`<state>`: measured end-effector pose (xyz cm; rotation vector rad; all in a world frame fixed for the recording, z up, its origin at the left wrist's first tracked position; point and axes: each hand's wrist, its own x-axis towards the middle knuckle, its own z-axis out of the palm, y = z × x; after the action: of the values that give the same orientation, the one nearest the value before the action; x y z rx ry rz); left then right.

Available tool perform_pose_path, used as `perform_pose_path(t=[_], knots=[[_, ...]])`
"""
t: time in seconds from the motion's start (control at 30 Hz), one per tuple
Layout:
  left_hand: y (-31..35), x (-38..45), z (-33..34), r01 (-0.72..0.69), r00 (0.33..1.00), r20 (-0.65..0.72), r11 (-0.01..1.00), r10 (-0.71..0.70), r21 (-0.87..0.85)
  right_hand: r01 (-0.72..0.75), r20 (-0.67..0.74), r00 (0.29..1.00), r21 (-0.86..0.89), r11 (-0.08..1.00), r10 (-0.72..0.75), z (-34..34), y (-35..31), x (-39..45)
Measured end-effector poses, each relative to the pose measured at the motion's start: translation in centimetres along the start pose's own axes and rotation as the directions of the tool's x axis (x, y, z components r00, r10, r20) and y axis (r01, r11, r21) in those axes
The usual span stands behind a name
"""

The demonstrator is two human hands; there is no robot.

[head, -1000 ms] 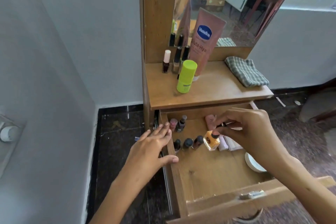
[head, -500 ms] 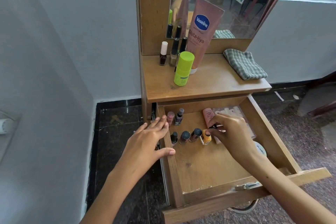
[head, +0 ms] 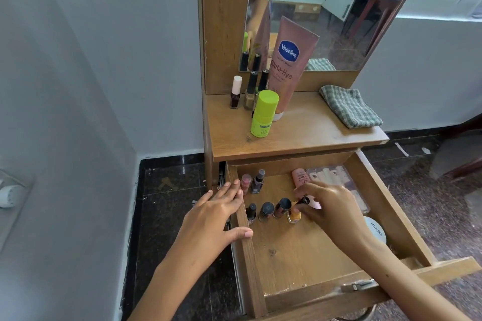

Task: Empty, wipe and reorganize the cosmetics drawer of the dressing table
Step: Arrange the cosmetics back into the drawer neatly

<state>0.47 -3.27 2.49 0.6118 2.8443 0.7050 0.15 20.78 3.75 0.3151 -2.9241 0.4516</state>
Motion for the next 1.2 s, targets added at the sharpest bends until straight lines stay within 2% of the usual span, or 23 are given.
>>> perform_pose_path(t=[0.17, 0.3, 0.43, 0.53, 0.6, 0.73, 0.87, 0.9, 0.97, 1.0, 1.03, 1.1, 1.13, 1.2], knots=[[-0.1, 0.2, -0.1, 0.002, 1.000, 0.029, 1.000, -0.002, 0.021, 0.047, -0.065, 0.997, -0.041, 0.998, -0.049, -2.2, -1.2, 0.6], [-0.1, 0.5, -0.2, 0.012, 0.995, 0.098, 1.000, -0.015, 0.027, 0.185, -0.168, 0.969, 0.022, 0.982, -0.179, -4.0, -4.8, 3.2], [-0.6, 1.3, -0.2, -0.031, 0.980, 0.199, 0.994, 0.010, 0.102, 0.297, -0.085, 0.950, -0.049, 0.954, -0.300, -3.8, -10.2, 8.1], [-0.6, 2.1, -0.9, -0.106, 0.942, 0.335, 0.976, 0.038, 0.188, 0.252, -0.005, 0.967, -0.133, 0.959, -0.254, -2.8, -13.9, 12.6], [-0.6, 2.2, -1.1, -0.130, 0.934, 0.354, 0.968, 0.047, 0.214, 0.185, 0.013, 0.982, -0.209, 0.960, -0.186, -2.5, -15.6, 15.0], [-0.7, 1.9, -1.0, -0.104, 0.946, 0.321, 0.982, 0.049, 0.157, 0.032, 0.034, 0.999, -0.338, 0.941, -0.022, -1.9, -16.9, 18.3], [-0.8, 2.2, -0.8, -0.114, 0.942, 0.334, 0.972, 0.039, 0.206, -0.048, 0.091, 0.991, -0.438, 0.898, 0.097, -1.4, -16.4, 19.8], [-1.0, 2.2, -0.6, -0.123, 0.952, 0.302, 0.967, 0.051, 0.224, -0.054, 0.089, 0.990, -0.452, 0.891, 0.105, -1.4, -16.3, 19.9], [-1.5, 2.3, -0.3, -0.164, 0.984, 0.111, 0.957, 0.141, 0.239, -0.036, 0.073, 0.994, -0.456, 0.889, 0.078, -1.5, -16.1, 19.9], [-1.2, 2.4, -0.6, -0.167, 0.986, 0.064, 0.951, 0.156, 0.261, -0.013, 0.067, 0.997, -0.441, 0.898, 0.048, -1.7, -16.0, 19.8], [-1.2, 2.4, -0.5, -0.171, 0.985, 0.075, 0.960, 0.158, 0.220, 0.019, 0.063, 0.998, -0.414, 0.910, 0.008, -2.0, -16.0, 19.6], [-0.8, 1.9, -0.8, -0.118, 0.976, 0.197, 0.985, 0.092, 0.124, 0.087, 0.069, 0.995, -0.351, 0.932, -0.067, -2.9, -15.9, 18.6], [-1.2, 2.0, -0.4, -0.106, 0.976, 0.200, 0.989, 0.083, 0.106, 0.115, 0.073, 0.993, -0.315, 0.942, -0.097, -3.4, -15.8, 17.8], [-1.6, 2.2, -0.1, -0.147, 0.988, 0.059, 0.983, 0.141, 0.106, 0.163, 0.093, 0.985, -0.221, 0.961, -0.146, -4.5, -15.1, 15.9]])
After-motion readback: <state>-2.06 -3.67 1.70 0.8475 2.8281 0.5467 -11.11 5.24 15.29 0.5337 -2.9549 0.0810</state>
